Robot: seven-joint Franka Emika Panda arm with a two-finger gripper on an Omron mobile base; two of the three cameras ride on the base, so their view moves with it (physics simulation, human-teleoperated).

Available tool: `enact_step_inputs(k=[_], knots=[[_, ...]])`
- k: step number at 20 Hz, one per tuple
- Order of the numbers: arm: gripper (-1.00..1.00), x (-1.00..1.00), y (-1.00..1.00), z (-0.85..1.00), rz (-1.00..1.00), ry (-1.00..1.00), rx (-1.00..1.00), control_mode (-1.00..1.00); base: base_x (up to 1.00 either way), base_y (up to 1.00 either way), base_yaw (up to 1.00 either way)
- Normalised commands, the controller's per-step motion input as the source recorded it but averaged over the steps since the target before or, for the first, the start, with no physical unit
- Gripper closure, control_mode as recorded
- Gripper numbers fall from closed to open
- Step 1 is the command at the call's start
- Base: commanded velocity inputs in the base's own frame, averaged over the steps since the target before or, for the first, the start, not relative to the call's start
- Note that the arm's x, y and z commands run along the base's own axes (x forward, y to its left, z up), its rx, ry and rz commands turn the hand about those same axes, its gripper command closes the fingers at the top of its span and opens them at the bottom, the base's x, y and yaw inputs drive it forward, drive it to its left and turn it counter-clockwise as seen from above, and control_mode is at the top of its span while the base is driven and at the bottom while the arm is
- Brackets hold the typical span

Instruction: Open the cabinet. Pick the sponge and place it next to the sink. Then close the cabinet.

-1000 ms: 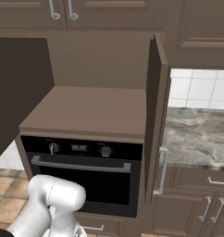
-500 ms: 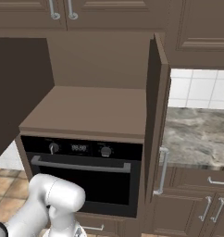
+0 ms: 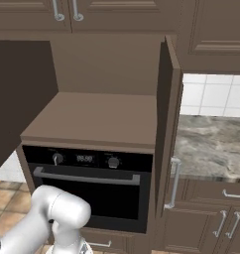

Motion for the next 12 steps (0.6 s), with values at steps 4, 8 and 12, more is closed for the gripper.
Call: enact_step_inputs(k=[4, 8, 12], knots=[[-1.00, 0.41, 0.44, -0.23, -0.07, -0.10, 0.00, -1.00, 0.00, 0.00, 0.00], [-1.00, 0.42, 0.41, -0.20, -0.08, -0.08, 0.00, -1.00, 0.00, 0.00, 0.00], [-1.00, 0.45, 0.31, -0.18, -0.08, -0.06, 0.00, -1.00, 0.00, 0.00, 0.00]])
